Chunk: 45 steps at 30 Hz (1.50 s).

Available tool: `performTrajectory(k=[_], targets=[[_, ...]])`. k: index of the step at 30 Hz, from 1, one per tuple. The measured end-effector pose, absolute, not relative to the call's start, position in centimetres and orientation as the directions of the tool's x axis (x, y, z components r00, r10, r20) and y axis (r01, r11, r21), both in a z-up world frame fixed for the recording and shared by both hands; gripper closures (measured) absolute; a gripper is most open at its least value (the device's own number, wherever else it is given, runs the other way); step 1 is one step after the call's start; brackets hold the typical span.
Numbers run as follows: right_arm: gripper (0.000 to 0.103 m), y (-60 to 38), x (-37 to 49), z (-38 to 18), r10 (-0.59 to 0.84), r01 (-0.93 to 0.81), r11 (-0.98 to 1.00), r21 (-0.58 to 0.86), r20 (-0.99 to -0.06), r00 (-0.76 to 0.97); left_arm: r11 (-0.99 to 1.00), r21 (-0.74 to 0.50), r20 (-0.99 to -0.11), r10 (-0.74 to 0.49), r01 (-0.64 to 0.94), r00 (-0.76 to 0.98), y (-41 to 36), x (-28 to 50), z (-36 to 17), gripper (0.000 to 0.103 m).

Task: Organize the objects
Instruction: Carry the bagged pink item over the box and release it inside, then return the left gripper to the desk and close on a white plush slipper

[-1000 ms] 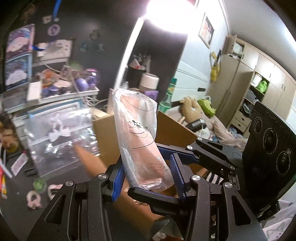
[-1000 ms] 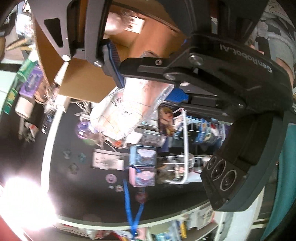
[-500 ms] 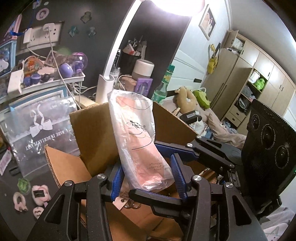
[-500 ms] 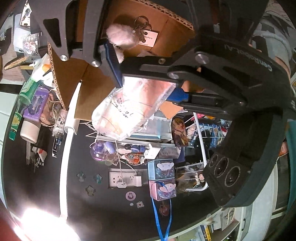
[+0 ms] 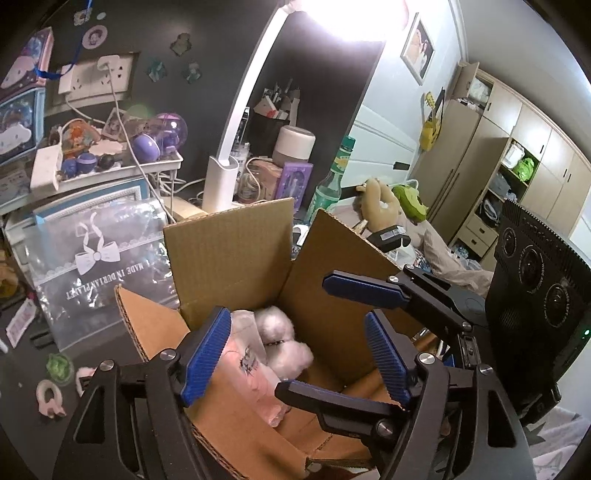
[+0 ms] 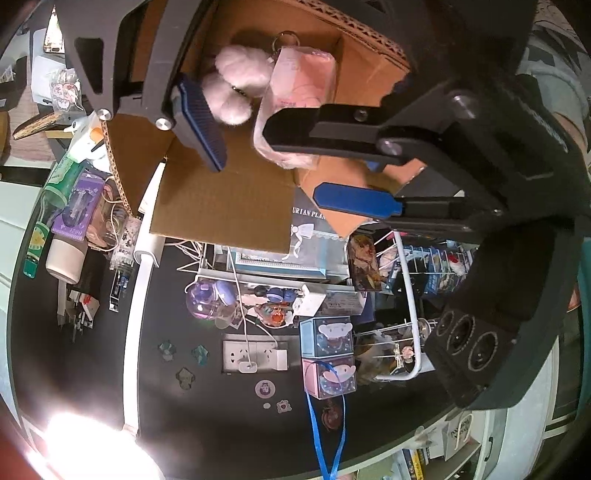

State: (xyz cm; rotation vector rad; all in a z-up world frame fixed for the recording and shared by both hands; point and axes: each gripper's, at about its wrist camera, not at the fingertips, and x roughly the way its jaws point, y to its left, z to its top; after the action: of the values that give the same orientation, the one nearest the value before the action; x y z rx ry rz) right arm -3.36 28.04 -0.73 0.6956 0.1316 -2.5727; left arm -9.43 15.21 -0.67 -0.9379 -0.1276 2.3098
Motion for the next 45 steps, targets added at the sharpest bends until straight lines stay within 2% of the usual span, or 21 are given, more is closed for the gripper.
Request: performTrajectory(k=[15,21,23,26,36,45], targets=[[0.026,26.2,-1.5,0.9,-0.441,0.488,-0.873,0.017,-0.460,-0.771,-0.805,-0.308,-0.533,0.587,-0.506,-0.609,11.5,-6.3,0.9,0.030],[0.026,23.3,-0.4,2.0,-0.478,0.532,-0.847,-0.003,-0.435,-0.763,-0.839,-0.303,-0.479,0.544,-0.452,-0.689,6.1,-3.8,1.9,0.029],[0.026,21.8,-0.1,2.3,-0.495,0.553,-0.833,-0.013,-0.429,-0.755,-0.858,-0.298,-0.466,0.513,-0.419,-0.721,3.9,-2.8,2.0,0.024],[0.026,19.6,0.2,2.4,-0.526,0.590,-0.807,-0.018,-0.432,-0.733,-0.884,-0.295,-0.454,0.464,-0.363,-0.761,0.7,-1.6,1.7,0.023],[0.026,10.5,0.0,-1.1,-0.615,0.732,-0.681,-0.007,-0.537,-0.578,-0.915,-0.358,-0.480,0.351,-0.186,-0.804,-7.8,0.6,-2.5,0.022],[0.026,7.0,-4.6,-8.5,-0.565,0.707,-0.701,0.097,-0.680,-0.466,-0.901,-0.419,-0.538,0.345,-0.111,-0.769,-10.8,0.4,-7.2,0.022]])
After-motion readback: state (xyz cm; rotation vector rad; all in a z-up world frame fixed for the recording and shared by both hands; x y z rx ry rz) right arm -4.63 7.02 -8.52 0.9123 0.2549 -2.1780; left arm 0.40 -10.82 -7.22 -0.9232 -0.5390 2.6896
